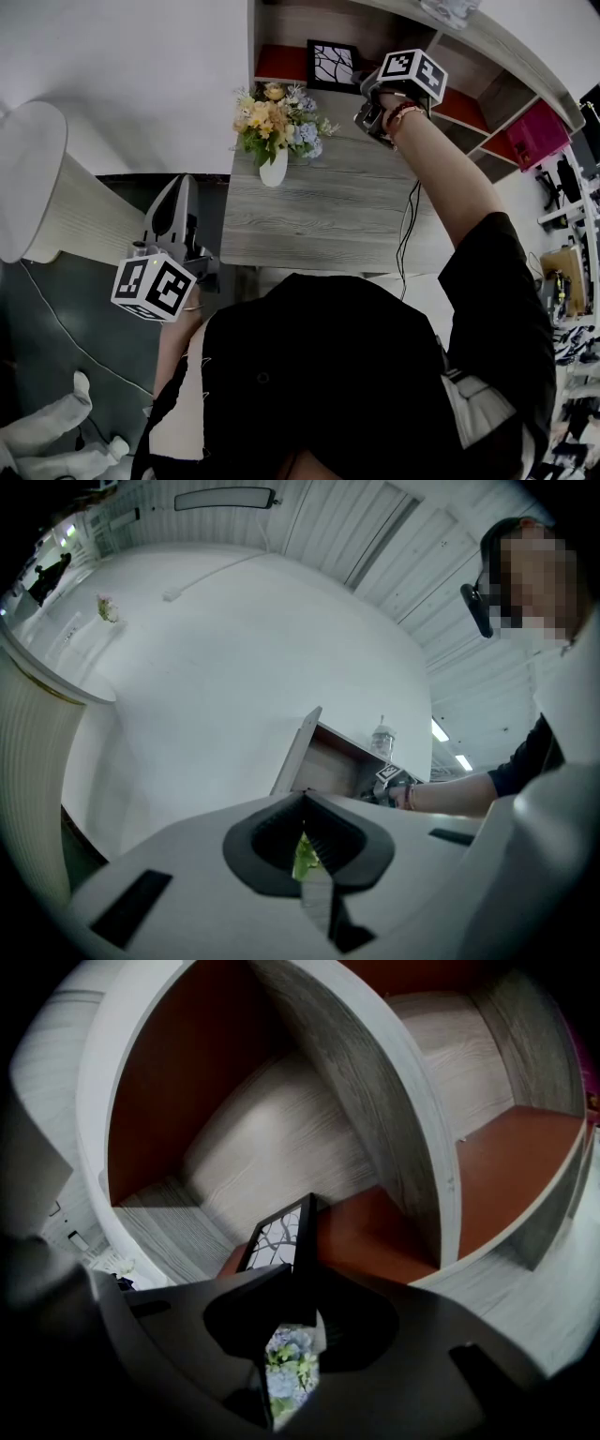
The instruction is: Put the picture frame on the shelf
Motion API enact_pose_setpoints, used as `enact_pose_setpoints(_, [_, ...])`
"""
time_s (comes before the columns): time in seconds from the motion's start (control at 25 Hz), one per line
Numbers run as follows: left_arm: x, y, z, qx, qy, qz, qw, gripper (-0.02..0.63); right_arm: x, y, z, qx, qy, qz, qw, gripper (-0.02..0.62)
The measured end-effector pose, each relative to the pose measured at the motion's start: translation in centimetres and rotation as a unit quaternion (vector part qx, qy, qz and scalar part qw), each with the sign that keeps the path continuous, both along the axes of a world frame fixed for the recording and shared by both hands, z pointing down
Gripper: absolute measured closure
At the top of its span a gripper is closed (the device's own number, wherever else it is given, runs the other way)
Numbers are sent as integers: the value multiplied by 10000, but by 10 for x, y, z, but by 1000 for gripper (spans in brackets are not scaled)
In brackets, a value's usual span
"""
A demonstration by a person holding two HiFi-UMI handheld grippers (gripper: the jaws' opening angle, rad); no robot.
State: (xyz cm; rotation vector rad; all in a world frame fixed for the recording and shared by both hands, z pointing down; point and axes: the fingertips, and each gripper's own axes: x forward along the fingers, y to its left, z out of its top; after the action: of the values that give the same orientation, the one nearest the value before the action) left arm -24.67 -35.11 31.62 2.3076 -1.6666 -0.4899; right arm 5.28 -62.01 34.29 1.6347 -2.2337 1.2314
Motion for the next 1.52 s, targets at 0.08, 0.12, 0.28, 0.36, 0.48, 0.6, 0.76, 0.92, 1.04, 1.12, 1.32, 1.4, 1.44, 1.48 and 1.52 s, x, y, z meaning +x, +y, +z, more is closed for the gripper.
enact_pose_setpoints(0.08, [0, 0, 0, 9, 4, -8, 10000, 594, 0, 0, 0, -17, -6, 25, 10000, 506])
enact_pose_setpoints(0.12, [0, 0, 0, 11, 8, -12, 10000, 594, 0, 0, 0, -25, -16, 37, 10000, 506])
enact_pose_setpoints(0.28, [0, 1, 0, 21, 9, -18, 10000, 595, -1, 0, 0, -78, -75, 66, 9999, 506])
enact_pose_setpoints(0.36, [1, 2, 0, 30, 9, -29, 10000, 594, -1, 1, 0, -99, -106, 79, 9999, 503])
enact_pose_setpoints(0.48, [3, 2, 0, 31, -2, -32, 10000, 594, -2, 1, 0, -102, -83, 67, 9999, 503])
enact_pose_setpoints(0.6, [5, 3, -1, 6, -20, -29, 10000, 594, -3, 1, 1, -107, -28, -22, 9999, 503])
enact_pose_setpoints(0.76, [7, 4, -1, 31, -22, -13, 10000, 594, -5, 2, 0, -40, 199, -241, 9995, 503])
enact_pose_setpoints(0.92, [11, 5, -3, 2, -19, 20, 10000, 595, -9, 2, -1, -15, 355, -414, 9985, 503])
enact_pose_setpoints(1.04, [12, 7, -6, 11, -50, 25, 10000, 594, -11, 3, -3, -48, 392, -551, 9977, 500])
enact_pose_setpoints(1.12, [13, 8, -7, 4, -76, 45, 10000, 594, -10, 3, -4, -63, 408, -582, 9975, 482])
enact_pose_setpoints(1.32, [19, 10, -5, -66, -107, 166, 9998, 594, -3, 7, -16, 326, 386, -501, 9975, 448])
enact_pose_setpoints(1.4, [23, 12, -5, -84, -148, 255, 9995, 594, 1, 16, -29, 764, 573, -476, 9943, 449])
enact_pose_setpoints(1.44, [25, 14, -7, -86, -164, 297, 9994, 594, 3, 24, -34, 938, 663, -476, 9922, 455])
enact_pose_setpoints(1.48, [27, 15, -8, -84, -171, 337, 9993, 595, 4, 32, -38, 1058, 680, -469, 9909, 470])
enact_pose_setpoints(1.52, [30, 17, -10, -81, -174, 380, 9991, 594, 3, 42, -41, 1130, 606, -456, 9907, 488])
